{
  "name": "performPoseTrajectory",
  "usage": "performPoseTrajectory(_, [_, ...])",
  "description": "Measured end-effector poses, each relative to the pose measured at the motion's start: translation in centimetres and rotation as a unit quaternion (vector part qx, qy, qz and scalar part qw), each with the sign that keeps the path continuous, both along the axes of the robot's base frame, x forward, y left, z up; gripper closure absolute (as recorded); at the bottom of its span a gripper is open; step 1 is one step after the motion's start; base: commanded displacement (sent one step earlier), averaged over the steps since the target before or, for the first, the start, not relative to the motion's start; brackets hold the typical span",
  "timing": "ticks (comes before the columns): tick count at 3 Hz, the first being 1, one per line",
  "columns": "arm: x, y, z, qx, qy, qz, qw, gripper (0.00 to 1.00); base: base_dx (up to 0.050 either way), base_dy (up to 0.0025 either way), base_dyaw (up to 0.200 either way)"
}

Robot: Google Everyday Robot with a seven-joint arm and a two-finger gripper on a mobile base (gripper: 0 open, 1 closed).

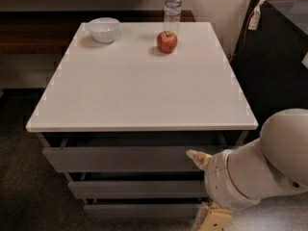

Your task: Pick coke can from bottom drawer and place on counter

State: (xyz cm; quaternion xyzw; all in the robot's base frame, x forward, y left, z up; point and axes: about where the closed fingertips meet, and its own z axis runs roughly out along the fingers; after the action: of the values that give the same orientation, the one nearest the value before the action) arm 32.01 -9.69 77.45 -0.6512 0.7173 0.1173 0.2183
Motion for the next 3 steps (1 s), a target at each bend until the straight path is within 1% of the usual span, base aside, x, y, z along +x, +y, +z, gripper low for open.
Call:
performPoseTrajectory(1, [-0.1, -0.6, -2.3, 0.004, -0.009, 0.001, 0.9999, 0.0, 0.0, 0.0, 0.0])
performPoseTrajectory(3, [0.0, -0.8, -7.7, -0.034, -0.009, 0.021, 0.9992, 0.0, 0.0, 0.0, 0.0])
